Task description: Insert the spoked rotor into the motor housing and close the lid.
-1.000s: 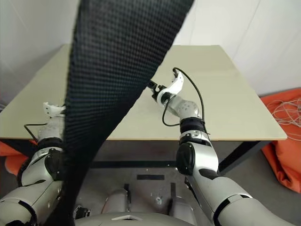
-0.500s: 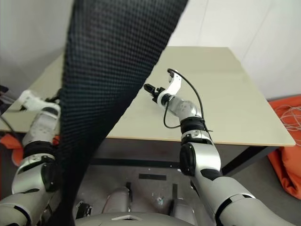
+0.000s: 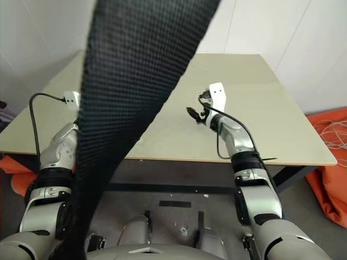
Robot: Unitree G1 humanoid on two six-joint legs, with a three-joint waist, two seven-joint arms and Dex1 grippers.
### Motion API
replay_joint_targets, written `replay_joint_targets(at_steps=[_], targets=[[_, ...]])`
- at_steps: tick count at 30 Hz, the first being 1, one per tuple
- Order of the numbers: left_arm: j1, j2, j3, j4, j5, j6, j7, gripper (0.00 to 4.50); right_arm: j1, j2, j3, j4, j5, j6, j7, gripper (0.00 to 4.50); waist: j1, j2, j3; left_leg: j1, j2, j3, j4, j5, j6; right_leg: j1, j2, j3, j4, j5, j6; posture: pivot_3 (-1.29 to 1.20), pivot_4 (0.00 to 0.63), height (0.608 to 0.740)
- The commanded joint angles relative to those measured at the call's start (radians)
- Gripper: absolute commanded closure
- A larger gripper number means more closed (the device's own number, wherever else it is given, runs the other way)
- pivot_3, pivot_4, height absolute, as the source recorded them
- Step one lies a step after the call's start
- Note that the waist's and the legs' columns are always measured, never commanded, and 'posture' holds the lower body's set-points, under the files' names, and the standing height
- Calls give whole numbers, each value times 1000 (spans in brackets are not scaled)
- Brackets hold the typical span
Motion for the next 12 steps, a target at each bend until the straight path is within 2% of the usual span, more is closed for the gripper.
replay_joint_targets(at_steps=[1, 6, 12], targets=[[11, 27, -46, -42, 86, -101, -43, 643, 13, -12, 7, -13, -28, -123, 36, 709, -2, 0, 0, 0, 0, 0, 0, 0, 0, 0, 0, 0, 0, 0, 0, 0, 0, 740], [34, 8, -92, -16, 176, -236, -53, 643, 44, 9, -18, 26, -13, -220, 67, 709, -6, 0, 0, -1, 0, 0, 2, -1, 2, 0, 0, 0, -1, 0, 0, 0, 0, 740], [24, -35, -99, -10, 168, -241, -64, 643, 50, 9, -41, 68, -4, -280, 96, 709, -8, 0, 0, 0, 0, 0, 3, -3, 8, 1, 0, 0, 1, 1, -2, 0, 0, 740]])
